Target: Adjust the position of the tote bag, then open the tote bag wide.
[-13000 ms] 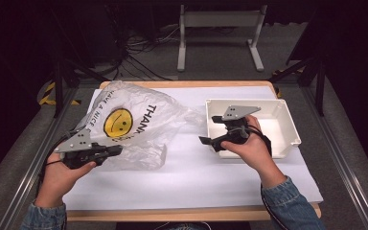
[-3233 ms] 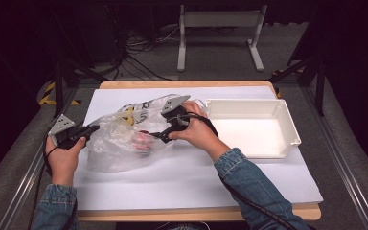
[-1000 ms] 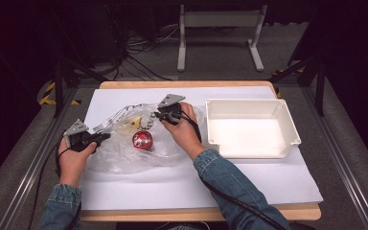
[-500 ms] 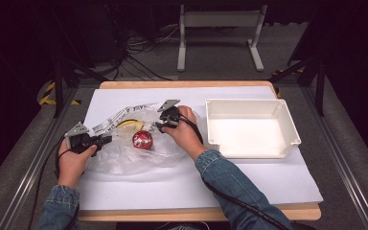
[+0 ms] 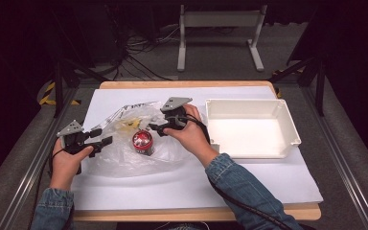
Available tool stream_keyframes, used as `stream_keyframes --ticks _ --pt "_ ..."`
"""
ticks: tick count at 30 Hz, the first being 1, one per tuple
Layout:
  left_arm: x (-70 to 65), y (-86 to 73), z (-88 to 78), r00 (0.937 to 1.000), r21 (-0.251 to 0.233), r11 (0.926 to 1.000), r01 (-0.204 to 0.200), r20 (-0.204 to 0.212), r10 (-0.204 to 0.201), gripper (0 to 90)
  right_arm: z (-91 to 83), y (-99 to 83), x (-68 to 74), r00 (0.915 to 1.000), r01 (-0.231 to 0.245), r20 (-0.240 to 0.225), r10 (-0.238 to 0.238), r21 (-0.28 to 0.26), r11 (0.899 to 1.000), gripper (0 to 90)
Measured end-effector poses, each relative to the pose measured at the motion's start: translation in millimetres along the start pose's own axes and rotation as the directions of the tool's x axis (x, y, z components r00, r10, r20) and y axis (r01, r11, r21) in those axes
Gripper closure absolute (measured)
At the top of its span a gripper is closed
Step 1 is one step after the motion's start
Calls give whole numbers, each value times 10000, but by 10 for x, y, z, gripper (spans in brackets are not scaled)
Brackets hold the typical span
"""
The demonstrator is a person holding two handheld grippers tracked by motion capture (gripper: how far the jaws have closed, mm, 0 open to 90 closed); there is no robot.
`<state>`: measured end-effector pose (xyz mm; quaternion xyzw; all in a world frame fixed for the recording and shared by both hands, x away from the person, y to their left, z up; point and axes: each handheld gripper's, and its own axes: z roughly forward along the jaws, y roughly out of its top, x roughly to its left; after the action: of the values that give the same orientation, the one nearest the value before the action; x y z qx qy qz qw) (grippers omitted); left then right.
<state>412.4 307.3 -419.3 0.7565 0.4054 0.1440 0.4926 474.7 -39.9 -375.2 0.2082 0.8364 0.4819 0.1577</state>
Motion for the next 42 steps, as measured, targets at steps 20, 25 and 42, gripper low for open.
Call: stream_keyframes --ticks 20,25,42 --pt "-184 339 -471 9915 -936 9916 -897 860 978 77 63 -168 328 9690 979 -2380 -670 1202 9879 103" --pt "-195 380 -494 9902 -1060 9896 -970 898 1067 80 134 -224 326 9648 1053 -2556 -612 1626 9811 95" --pt "-215 368 -463 9912 -882 9904 -1069 692 1131 86 456 -391 336 9653 788 -2587 -363 1560 9846 98"
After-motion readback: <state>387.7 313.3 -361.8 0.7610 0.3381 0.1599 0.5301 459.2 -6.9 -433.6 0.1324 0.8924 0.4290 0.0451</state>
